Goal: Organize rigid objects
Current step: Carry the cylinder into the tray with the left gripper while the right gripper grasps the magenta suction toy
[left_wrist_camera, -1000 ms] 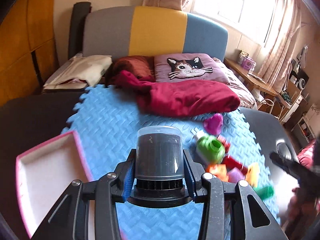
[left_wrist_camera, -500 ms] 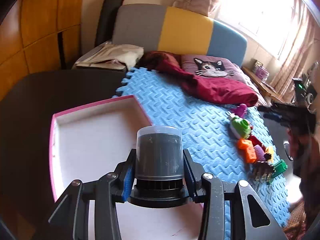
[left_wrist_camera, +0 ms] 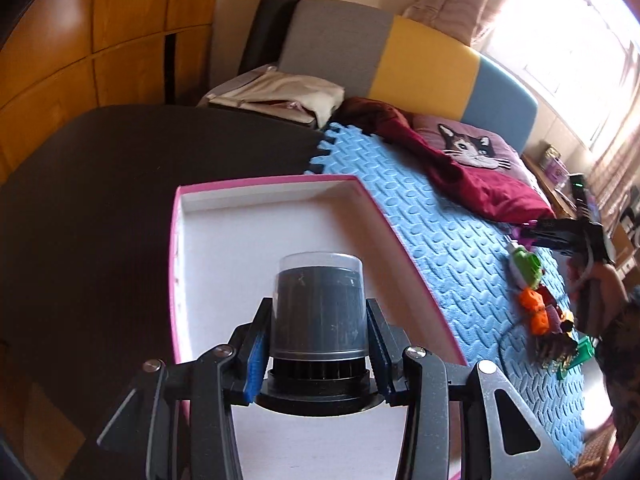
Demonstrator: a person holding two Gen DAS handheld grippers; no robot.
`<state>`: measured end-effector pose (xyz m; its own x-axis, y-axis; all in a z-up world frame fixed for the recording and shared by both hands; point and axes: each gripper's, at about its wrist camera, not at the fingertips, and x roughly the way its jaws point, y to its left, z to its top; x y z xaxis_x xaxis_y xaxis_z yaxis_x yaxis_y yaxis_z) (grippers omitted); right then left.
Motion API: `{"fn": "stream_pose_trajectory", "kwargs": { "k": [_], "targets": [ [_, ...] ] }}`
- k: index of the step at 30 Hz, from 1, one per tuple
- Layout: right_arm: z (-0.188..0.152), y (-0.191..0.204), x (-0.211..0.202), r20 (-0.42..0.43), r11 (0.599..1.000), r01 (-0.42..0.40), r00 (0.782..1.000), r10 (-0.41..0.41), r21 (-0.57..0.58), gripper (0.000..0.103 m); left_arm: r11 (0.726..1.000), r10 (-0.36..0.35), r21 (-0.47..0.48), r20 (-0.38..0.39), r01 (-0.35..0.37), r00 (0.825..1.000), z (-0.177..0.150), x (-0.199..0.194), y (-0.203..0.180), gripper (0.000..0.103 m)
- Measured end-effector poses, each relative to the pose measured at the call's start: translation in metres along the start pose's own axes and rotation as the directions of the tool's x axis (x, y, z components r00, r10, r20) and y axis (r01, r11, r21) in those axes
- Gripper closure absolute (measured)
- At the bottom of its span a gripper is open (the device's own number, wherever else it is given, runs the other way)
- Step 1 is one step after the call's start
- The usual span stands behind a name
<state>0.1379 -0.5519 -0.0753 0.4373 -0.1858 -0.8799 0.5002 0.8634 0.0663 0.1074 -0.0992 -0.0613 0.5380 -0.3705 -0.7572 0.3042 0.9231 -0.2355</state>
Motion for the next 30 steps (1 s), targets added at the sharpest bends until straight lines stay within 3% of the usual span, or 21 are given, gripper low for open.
{"fn": "stream_pose_trajectory", "kwargs": {
  "k": [4, 10, 15, 20, 27, 30],
  "targets": [
    [-0.014, 0.009, -0.041, 0.093, 0.999, -0.015, 0.995, 0.02, -0.043, 0.07, 0.999, -0.01, -0.032, -0.011, 0.01, 1.0, 0.005, 0.005, 0.005, 0.059],
    [-0.045, 0.035, -0.088, 0.147, 0.983, -0.122, 0.979, 0.143, -0.14, 0.07, 0.997, -0.038, -0.075, -0.035, 0.035, 0.999, 0.025, 0.017, 0.005, 0.059],
    [-0.087, 0.068, -0.108, 0.129, 0.954, -0.185, 0.967, 0.22, -0.236, 0.07, 0.996, -0.021, -0.087, -0.029, 0.018, 0.999, 0.051, 0.036, 0.002, 0.059],
    [-0.126, 0.093, -0.108, 0.101, 0.93, -0.202, 0.965, 0.243, -0.306, 0.07, 0.992, -0.017, -0.122, -0.039, 0.012, 0.999, 0.073, 0.061, 0.0, 0.059],
    [-0.155, 0.101, -0.095, 0.052, 0.927, -0.247, 0.961, 0.272, -0.282, 0.07, 0.995, -0.009, -0.104, -0.087, 0.0, 0.996, 0.086, 0.106, -0.016, 0.058],
    [-0.16, 0.102, -0.09, 0.044, 0.931, -0.238, 0.965, 0.26, -0.276, 0.07, 0.991, -0.022, -0.131, -0.092, 0.01, 0.995, 0.083, 0.108, -0.013, 0.046]
  ]
}}
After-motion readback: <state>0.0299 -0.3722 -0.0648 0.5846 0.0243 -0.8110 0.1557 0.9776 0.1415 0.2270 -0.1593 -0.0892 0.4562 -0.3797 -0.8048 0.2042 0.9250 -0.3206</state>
